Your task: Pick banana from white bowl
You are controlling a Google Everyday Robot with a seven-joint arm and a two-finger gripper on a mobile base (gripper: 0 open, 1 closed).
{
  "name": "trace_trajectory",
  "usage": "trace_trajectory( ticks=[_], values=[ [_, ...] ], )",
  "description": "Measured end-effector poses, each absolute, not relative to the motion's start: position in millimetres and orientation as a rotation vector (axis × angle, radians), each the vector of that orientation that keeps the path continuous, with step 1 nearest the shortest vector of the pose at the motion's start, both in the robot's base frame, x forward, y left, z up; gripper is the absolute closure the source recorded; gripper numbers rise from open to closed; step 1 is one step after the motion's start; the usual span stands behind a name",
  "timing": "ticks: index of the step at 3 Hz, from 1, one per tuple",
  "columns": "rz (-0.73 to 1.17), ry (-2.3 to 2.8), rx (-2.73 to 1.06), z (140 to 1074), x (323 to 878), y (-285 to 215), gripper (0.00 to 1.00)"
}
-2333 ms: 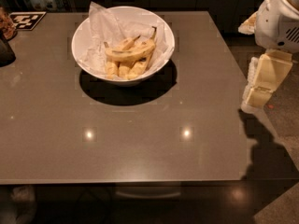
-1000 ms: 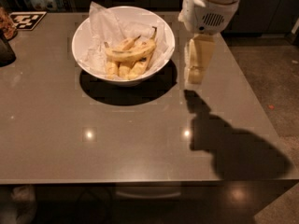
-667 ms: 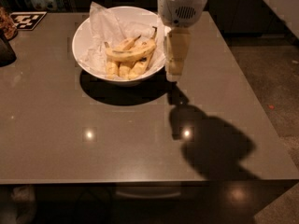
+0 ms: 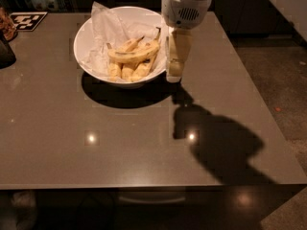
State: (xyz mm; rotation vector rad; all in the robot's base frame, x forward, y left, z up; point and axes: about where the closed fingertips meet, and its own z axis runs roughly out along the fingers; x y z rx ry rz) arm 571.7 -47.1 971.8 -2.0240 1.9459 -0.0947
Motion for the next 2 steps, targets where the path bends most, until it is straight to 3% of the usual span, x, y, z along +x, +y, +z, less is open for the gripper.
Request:
trace_trajectory(
  ticks=[2],
  values=[
    [0.034,1.919,-2.041,960,632,6,0.00]
  ],
)
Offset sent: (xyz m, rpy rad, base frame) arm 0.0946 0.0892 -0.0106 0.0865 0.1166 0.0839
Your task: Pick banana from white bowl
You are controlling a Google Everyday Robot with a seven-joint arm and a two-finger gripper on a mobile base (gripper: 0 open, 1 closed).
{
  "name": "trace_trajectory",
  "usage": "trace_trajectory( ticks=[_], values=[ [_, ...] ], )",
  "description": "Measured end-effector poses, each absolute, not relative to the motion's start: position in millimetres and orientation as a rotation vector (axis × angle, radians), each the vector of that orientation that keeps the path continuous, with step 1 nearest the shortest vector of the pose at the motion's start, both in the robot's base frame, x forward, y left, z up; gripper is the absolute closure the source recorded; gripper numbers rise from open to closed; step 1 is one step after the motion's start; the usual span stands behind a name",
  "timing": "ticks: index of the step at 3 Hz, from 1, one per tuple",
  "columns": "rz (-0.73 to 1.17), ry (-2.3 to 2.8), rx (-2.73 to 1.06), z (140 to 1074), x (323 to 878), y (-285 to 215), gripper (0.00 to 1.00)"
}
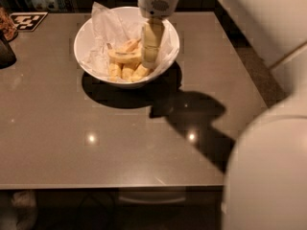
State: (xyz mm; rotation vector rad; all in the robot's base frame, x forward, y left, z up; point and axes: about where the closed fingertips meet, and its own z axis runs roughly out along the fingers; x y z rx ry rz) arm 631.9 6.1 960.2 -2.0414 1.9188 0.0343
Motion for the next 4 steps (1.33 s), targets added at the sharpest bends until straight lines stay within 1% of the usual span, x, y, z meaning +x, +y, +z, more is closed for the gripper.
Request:
trace_trajectory(
  ticks=[1,2,4],
  values=[
    [0.076,1.904,-2.048,956,655,28,0.02],
    [0.130,1.909,-2.068,939,666,44,0.13],
    [0.221,1.978,-2.085,896,671,49,0.28]
  ],
)
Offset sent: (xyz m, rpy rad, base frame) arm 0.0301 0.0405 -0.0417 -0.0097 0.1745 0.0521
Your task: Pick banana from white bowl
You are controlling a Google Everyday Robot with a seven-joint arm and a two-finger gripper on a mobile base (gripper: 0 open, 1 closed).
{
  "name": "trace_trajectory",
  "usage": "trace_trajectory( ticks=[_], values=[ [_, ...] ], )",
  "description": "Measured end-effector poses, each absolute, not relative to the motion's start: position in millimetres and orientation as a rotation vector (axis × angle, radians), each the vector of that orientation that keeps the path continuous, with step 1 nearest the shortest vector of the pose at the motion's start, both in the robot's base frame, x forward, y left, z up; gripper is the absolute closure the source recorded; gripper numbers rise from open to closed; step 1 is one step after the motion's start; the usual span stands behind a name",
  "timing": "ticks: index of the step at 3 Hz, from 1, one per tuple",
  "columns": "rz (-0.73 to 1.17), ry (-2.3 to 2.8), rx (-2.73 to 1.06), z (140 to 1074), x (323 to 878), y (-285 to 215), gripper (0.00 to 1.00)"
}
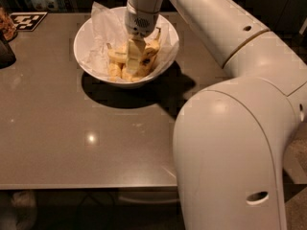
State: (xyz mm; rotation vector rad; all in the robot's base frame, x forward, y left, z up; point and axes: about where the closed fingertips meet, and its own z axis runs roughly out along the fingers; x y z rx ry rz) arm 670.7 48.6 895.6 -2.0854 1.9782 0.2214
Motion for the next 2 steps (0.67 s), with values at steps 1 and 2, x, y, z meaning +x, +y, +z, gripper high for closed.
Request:
trace_trajectory(
  ticks=[1,2],
  values=[
    [0.230,2.000,-2.088,884.6,676.0,47.7,0.33],
    [0.225,2.001,-2.089,886.5,676.6,47.5,0.55]
  ],
)
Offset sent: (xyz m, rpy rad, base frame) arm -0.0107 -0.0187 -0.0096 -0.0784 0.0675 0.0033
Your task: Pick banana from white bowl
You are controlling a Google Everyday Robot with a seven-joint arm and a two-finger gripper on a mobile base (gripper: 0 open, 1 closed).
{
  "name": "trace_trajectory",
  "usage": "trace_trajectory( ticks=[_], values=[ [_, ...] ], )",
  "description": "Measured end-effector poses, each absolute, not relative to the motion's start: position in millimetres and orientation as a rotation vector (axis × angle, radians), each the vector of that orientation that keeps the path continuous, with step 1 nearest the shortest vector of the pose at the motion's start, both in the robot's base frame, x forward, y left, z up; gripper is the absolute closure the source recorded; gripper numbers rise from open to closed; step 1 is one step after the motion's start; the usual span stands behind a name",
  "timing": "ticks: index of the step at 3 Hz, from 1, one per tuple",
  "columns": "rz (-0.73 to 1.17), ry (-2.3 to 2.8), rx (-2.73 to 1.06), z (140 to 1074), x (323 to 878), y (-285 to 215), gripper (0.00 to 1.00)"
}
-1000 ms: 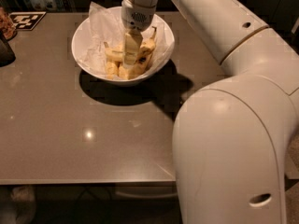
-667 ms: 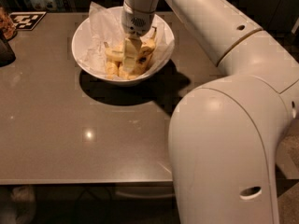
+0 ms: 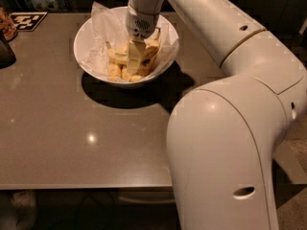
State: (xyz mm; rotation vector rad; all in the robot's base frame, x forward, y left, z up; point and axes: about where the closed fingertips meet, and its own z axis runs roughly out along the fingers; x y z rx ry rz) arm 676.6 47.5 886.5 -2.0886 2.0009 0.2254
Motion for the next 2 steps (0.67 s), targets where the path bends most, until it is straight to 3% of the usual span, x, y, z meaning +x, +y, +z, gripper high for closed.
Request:
trace_trajectory(
  ticks=[2],
  values=[
    [0.176,1.996,-2.080,891.0,675.3,42.5,0.99]
  ],
)
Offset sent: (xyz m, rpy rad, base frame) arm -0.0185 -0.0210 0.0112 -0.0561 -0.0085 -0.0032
